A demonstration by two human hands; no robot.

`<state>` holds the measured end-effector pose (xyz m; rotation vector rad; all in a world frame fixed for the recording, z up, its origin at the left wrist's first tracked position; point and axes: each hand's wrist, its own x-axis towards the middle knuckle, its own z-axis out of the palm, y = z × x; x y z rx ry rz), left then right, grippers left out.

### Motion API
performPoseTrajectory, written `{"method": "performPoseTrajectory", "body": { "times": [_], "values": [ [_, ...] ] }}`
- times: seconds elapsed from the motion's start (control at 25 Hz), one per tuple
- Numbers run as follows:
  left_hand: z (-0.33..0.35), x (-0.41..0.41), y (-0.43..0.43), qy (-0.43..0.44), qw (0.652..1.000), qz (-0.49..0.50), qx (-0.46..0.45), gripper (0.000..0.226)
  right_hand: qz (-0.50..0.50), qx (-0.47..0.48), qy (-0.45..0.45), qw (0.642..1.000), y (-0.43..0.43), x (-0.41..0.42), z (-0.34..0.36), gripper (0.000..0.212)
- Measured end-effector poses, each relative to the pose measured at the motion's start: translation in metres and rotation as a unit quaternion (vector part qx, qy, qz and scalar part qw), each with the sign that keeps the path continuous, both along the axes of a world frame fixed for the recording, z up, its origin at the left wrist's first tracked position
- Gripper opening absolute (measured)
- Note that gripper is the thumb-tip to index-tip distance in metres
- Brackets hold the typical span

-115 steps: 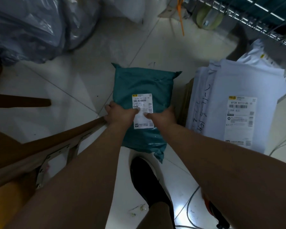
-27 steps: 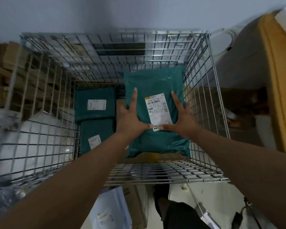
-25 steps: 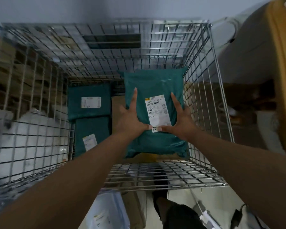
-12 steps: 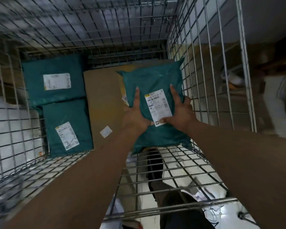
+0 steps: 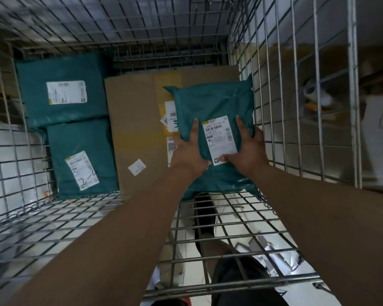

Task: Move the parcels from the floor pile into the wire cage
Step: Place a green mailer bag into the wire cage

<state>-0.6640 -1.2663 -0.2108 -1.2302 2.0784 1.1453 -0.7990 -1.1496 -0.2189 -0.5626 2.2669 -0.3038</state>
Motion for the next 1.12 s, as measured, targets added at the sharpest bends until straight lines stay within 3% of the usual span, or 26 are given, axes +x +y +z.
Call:
{"method": "performPoseTrajectory", "body": {
  "times": [0.12, 0.2, 0.28, 0.4, 0.56, 0.72, 1.0, 1.12],
  "values": [
    [0.008, 0.010, -0.003, -0.021, 1.000, -0.017, 0.006, 0.115, 0.024, 0.006, 0.058, 0.998, -0.012, 0.015, 0.013, 0.111],
    [0.024, 0.025, -0.009, 0.004, 1.000, -0.009, -0.008, 0.097, 0.005, -0.052, 0.079, 0.996, -0.032, 0.033, 0.030, 0.098],
    [0.043, 0.046, -0.024, 0.048, 0.998, 0.033, -0.022, 0.083, 0.004, -0.111, 0.068, 0.992, -0.059, 0.056, 0.049, 0.087],
    [0.070, 0.089, -0.050, 0.064, 0.995, 0.064, -0.043, 0.080, 0.049, -0.191, 0.006, 0.980, -0.099, 0.095, 0.083, 0.077],
    [0.117, 0.155, -0.078, 0.066, 0.993, 0.064, -0.070, 0.080, 0.154, -0.210, -0.045, 0.964, -0.136, 0.145, 0.137, 0.074],
    [0.174, 0.206, -0.094, 0.081, 0.989, 0.082, -0.091, 0.073, 0.228, -0.199, -0.040, 0.952, -0.147, 0.182, 0.190, 0.077],
    [0.281, 0.320, -0.072, 0.158, 0.960, 0.162, -0.163, 0.054, 0.198, -0.255, -0.104, 0.941, -0.139, 0.280, 0.294, 0.068],
    [0.318, 0.366, -0.037, 0.226, 0.928, 0.216, -0.201, 0.029, 0.190, -0.304, -0.121, 0.926, -0.122, 0.329, 0.331, 0.064]
  ]
}}
